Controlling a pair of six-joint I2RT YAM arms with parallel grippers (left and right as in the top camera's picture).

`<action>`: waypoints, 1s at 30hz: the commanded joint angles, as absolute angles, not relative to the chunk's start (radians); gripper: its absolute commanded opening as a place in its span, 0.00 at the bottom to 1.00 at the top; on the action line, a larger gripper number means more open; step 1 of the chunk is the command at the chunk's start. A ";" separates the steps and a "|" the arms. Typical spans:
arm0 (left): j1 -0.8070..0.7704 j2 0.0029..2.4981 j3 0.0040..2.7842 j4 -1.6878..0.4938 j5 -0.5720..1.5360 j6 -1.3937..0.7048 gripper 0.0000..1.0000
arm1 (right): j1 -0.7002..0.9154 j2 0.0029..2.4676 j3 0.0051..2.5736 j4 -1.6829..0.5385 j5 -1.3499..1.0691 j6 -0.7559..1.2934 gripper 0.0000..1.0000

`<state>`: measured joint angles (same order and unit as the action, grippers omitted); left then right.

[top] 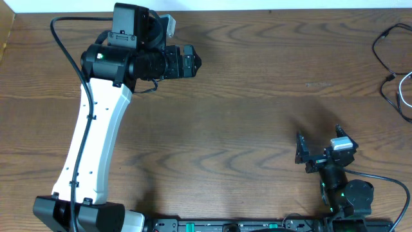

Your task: Untangle cables

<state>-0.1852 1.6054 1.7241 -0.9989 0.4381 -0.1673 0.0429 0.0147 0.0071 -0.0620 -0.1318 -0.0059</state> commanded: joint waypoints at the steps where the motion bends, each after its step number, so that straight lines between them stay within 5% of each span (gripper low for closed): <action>1: -0.180 1.594 1.719 -1.002 0.428 -0.157 0.99 | 0.054 0.009 0.006 -0.065 -0.122 0.011 0.99; 18: -0.188 1.526 1.718 -0.978 0.294 -0.157 0.99 | 0.054 0.009 0.006 -0.065 -0.122 0.011 0.99; 30: -0.172 1.087 1.412 -0.714 0.143 -0.129 0.99 | 0.054 0.009 0.006 -0.065 -0.122 0.011 0.99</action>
<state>-0.1947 1.1801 1.5295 -0.7593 0.1810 -0.1555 0.0429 0.0147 0.0071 -0.0624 -0.1303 -0.0055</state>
